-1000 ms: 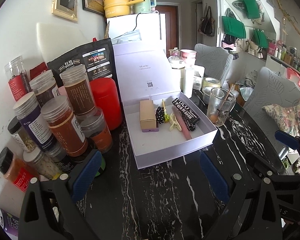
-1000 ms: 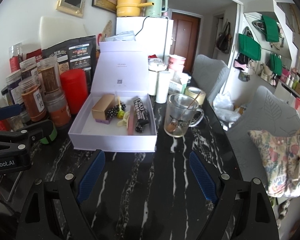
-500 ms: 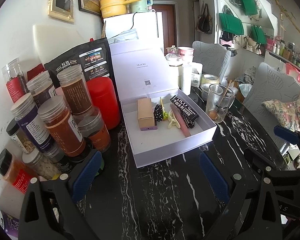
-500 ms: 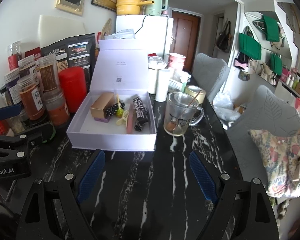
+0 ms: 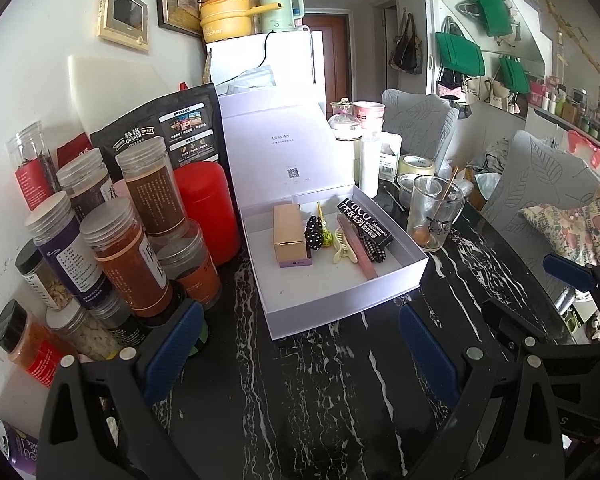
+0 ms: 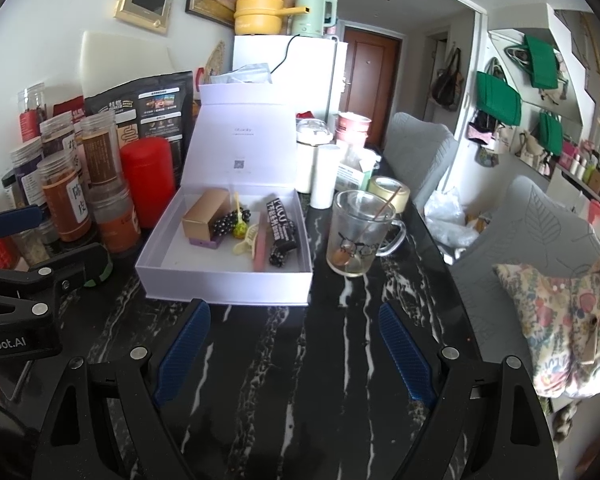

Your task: Organize rigid objects

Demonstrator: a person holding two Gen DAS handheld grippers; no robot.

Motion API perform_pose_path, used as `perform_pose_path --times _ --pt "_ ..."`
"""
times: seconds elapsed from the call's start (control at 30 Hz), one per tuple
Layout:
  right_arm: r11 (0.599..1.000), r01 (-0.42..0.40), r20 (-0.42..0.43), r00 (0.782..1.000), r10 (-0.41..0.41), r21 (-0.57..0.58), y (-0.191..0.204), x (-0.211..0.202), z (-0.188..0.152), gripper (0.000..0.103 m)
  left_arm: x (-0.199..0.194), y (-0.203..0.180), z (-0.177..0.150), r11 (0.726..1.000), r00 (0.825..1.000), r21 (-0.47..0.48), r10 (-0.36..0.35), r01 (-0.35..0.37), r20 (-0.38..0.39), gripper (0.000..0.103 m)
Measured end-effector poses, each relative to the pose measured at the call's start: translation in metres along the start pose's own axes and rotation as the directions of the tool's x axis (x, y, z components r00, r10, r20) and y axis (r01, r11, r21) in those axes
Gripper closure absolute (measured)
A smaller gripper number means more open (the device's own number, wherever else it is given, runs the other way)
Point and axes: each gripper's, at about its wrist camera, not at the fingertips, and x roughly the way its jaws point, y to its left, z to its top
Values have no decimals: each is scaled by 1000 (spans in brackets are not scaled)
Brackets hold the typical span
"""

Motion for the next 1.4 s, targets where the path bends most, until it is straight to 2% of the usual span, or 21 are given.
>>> perform_pose_path --times 1.07,1.4 --pt "1000 -10 -16 1000 10 15 -3 3 -2 16 -4 -7 -2 999 1000 25 -21 21 -8 3" --pt "1000 -20 -27 999 21 16 -2 7 -3 16 2 -9 -3 997 997 26 -65 66 -31 3"
